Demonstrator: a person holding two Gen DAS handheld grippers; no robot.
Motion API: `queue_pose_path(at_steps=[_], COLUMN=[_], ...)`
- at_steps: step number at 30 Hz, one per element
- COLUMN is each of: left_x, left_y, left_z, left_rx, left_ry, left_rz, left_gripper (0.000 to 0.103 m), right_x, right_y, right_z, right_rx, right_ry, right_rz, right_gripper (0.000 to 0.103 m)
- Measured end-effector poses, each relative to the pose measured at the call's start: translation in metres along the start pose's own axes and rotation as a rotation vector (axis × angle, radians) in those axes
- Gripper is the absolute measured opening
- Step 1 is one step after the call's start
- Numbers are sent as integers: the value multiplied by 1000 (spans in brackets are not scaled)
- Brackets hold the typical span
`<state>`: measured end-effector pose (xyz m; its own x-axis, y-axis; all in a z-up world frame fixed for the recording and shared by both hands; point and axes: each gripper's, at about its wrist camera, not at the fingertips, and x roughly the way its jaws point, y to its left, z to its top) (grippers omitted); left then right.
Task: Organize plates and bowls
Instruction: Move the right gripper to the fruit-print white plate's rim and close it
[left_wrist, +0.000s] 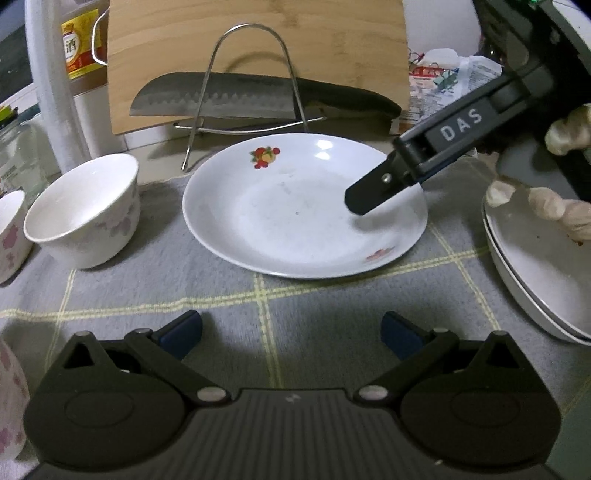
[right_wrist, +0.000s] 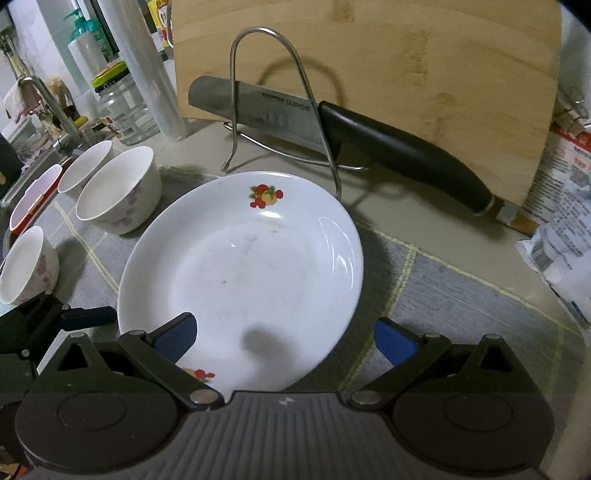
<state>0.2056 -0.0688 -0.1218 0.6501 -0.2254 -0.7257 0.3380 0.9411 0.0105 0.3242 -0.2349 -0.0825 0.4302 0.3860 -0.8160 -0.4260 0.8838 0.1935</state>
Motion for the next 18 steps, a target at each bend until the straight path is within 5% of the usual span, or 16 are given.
queue_pose_path(at_steps=[18], left_x=[19], left_y=[11], left_z=[13], left_rx=[40], left_ry=[-35], left_rz=[-38], left_gripper=[103], right_x=[29], right_y=[-1], right_z=[24], right_rx=[-57], right_ry=[28], right_rz=[14], right_gripper=[103])
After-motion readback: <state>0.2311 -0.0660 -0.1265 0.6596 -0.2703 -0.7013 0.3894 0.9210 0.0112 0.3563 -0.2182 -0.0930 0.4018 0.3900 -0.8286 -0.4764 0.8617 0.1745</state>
